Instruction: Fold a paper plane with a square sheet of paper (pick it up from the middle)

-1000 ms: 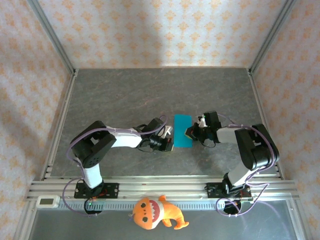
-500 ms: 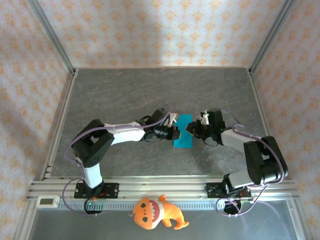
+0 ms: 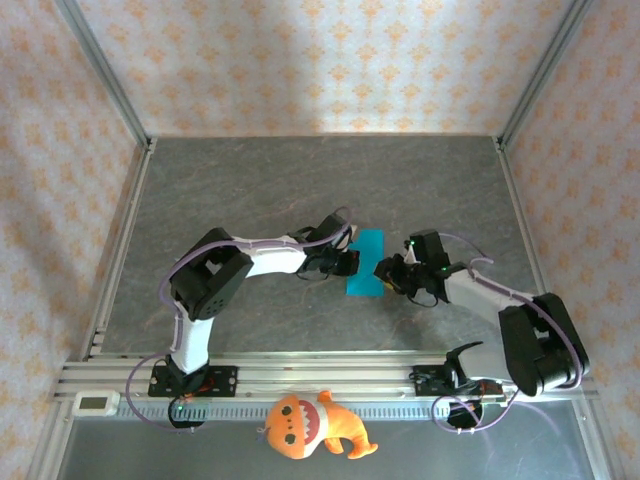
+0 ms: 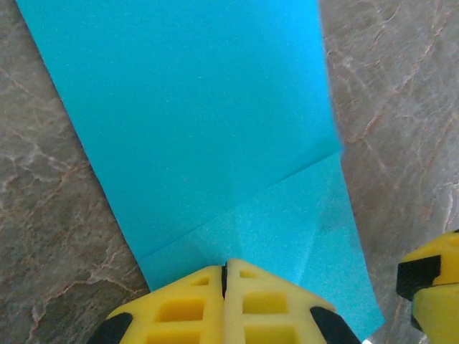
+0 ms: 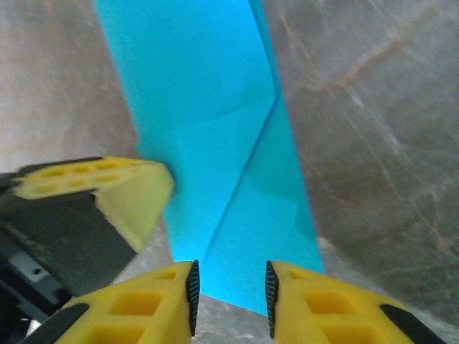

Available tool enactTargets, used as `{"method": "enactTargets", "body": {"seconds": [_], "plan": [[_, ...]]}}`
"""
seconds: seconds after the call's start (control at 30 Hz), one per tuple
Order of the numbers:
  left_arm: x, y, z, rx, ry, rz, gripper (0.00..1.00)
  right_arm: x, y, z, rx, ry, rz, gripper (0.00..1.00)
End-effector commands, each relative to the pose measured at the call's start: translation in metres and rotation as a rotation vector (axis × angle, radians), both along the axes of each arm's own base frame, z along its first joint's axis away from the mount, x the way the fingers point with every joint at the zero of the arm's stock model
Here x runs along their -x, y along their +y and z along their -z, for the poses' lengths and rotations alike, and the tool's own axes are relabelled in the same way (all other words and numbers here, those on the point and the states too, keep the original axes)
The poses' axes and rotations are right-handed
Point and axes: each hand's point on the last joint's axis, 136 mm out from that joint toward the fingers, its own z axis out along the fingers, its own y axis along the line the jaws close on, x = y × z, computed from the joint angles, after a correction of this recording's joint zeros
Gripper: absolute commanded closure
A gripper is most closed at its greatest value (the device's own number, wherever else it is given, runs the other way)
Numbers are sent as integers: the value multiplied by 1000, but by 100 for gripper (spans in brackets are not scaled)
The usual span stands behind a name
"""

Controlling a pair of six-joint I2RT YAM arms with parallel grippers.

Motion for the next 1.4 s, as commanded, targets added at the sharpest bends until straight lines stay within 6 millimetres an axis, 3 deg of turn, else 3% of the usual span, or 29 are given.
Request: {"method": "enactTargets", "body": {"seconds": [0.0,0.5,0.77,1.1,1.37], "plan": [[3,11,9,-42,2,-2,100,8,-4,11,39,49,24,67],[11,12,15,-20,24,-5,100,23,3,19,15,96,-11,64],[12,13,16,-22,27,-4,100,19,4,24,31,96,1,64],[14,13,17,-20,30,-2,100,-6,22,1,-69,0,3,59],[15,13,18,-16,37,-4,100,-28,16,-2,-66,-40,42,57]]}}
